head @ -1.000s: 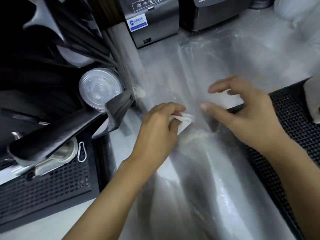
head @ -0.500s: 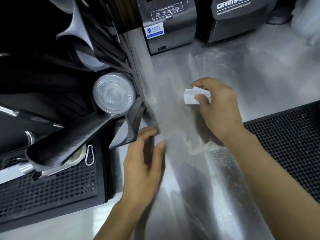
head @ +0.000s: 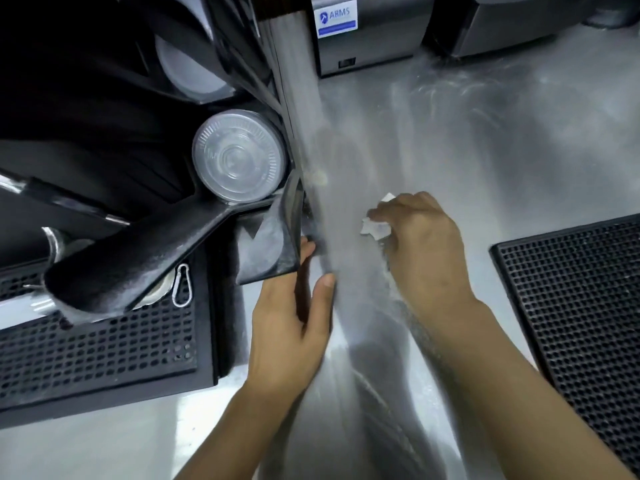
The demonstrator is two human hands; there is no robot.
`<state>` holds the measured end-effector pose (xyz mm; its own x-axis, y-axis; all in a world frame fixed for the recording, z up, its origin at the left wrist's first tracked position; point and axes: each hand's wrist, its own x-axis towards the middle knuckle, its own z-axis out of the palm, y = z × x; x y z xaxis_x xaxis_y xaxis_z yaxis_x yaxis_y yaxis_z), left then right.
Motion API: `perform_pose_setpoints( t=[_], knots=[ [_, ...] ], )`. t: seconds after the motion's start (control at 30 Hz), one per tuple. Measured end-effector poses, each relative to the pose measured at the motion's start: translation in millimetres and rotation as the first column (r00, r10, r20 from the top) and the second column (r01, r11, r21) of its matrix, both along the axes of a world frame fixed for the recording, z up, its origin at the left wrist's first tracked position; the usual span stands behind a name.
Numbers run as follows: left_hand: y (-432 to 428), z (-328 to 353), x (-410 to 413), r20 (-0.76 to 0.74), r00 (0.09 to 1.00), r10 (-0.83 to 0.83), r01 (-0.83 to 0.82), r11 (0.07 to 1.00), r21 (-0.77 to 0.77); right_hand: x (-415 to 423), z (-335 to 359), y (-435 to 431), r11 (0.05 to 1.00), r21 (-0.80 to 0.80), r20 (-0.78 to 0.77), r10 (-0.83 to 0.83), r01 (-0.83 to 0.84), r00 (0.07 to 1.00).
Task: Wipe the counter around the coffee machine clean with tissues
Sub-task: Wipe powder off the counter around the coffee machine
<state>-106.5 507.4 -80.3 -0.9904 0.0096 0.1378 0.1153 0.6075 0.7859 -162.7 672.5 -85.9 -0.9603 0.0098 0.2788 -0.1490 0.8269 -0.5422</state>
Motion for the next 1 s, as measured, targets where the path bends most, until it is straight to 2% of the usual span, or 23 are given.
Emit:
perform_pose_setpoints(
  t=[0.07,0.2,0.27,0.37,0.47,0.53,0.6,0.67,0.73,0.77,0.87,0.93,1.0],
  knots=[
    [-1,0,1,0.005,1.000,0.005,-0.005,1.000,-0.003,-7,15,4,0.998,-0.057,0.114,-0.020,0.027,0.993],
    [-1,1,1,-0.014,1.000,0.008,-0.008,1.000,0.019,-63,28,16,0.974,-0.158,0.094,-0.146,0.160,0.985],
    [-1,2,1,-0.017,1.000,0.008,-0.008,1.000,0.029,-82,22,15,0.987,-0.096,0.142,-0.115,0.129,0.983],
    [-1,3,1,0.004,1.000,0.016,-0.016,0.999,0.044,-63,14,8,0.990,0.114,0.182,-0.098,0.078,0.978],
    [0,4,1,0.003,1.000,0.030,-0.030,0.999,0.035,2,11,-5,0.994,0.106,0.105,-0.052,0.041,0.993],
    [0,3,1,0.003,0.999,0.034,-0.034,0.999,0.035,41,9,-10,0.992,0.124,0.121,0.019,-0.034,0.992],
    [-1,3,1,-0.001,0.999,0.038,-0.038,0.998,0.042,52,18,-7,0.998,0.010,0.152,0.060,-0.063,0.987],
    [-2,2,1,-0.004,1.000,0.029,-0.029,0.998,0.047,28,29,0,0.994,-0.097,0.088,-0.041,0.049,0.995],
    [-1,4,1,-0.012,1.000,0.028,-0.027,0.998,0.058,-15,31,5,0.979,-0.130,0.006,-0.159,0.158,0.987],
    [-1,4,1,-0.012,1.000,0.029,-0.028,0.998,0.062,-40,27,8,0.977,-0.108,-0.003,-0.184,0.182,0.983],
    [-1,4,1,0.000,0.999,0.036,-0.036,0.997,0.070,-87,10,6,0.991,0.045,0.172,-0.132,0.126,0.976],
    [-2,2,1,0.009,0.999,0.036,-0.036,0.997,0.071,-77,7,-4,0.983,0.170,0.204,-0.109,0.074,0.973],
    [-2,2,1,0.003,0.999,0.035,-0.035,0.997,0.067,-50,8,-12,0.975,0.220,0.185,-0.008,-0.034,0.983]
  ],
)
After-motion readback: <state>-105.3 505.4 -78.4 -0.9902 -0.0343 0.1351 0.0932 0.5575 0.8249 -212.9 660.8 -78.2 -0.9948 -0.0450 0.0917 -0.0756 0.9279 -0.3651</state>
